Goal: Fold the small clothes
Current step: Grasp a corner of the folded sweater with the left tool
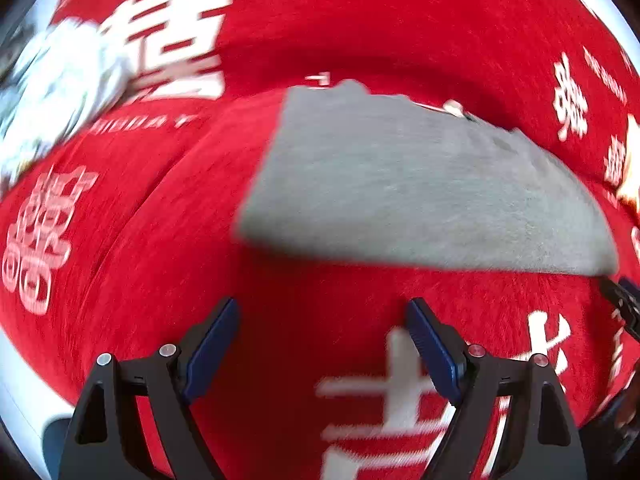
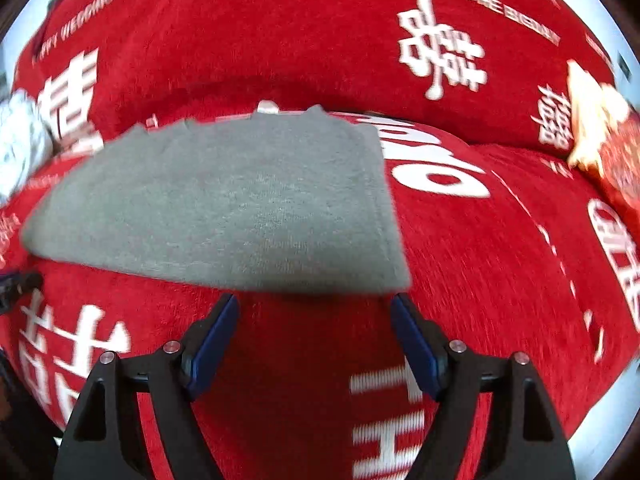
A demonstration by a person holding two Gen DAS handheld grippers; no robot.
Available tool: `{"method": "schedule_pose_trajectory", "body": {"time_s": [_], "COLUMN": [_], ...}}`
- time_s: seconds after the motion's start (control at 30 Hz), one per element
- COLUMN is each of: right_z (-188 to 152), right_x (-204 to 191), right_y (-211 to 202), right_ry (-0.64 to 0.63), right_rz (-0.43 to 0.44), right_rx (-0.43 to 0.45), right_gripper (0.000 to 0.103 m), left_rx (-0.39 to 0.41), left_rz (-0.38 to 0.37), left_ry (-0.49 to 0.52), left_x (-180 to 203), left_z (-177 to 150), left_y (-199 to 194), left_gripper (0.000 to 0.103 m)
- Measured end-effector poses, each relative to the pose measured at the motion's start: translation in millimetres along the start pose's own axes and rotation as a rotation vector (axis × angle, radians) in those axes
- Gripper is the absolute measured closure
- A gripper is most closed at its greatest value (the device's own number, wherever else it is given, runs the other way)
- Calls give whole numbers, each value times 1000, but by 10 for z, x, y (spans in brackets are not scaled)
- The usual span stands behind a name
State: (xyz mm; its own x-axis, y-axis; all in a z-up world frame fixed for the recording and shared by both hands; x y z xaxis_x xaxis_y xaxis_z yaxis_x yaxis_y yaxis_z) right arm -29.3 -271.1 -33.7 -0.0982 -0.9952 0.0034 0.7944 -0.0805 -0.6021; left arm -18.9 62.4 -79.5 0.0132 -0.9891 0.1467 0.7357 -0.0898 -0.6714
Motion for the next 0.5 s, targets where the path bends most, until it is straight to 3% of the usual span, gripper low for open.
{"method": "schedule_pose_trajectory", "body": {"time_s": [0.13,0.27,0.33,0.5], "right_z": [20,50,37,-19], "right_x": [-137,-426,-562,-770], "right_y": [-106,-83,-79,-52], "right_ry": [85,68,45,-15], "right_rz": [72,112,130,136], "right_rx": [28,33,27,9], "right_gripper": [22,22,22,22], "left_rx": [-12,-20,-18,13], "left_rz": [-54,-149,-233,-320], "left_ry": [-87,-208,-269,-399], "left_x": [-58,32,106,100], "left_z": [-7,98,170,375], "left_y": [-38,36,70,231], "left_gripper": [17,17,17,19]}}
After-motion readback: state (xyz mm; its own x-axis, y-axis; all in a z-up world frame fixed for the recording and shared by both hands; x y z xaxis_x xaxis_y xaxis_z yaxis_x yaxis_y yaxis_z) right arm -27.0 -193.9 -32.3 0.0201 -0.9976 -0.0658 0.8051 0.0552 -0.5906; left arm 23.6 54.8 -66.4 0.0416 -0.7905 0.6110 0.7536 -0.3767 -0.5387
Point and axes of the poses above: each gripper's, at about its wrist camera, not at the fingertips, and y roughly the way its jaws point, x to its right, z to its top, the point moved 10 cm from there along y, roughly the way its jaws point, and after that the axes turned 12 degrees about x, right-handed, at the moved point
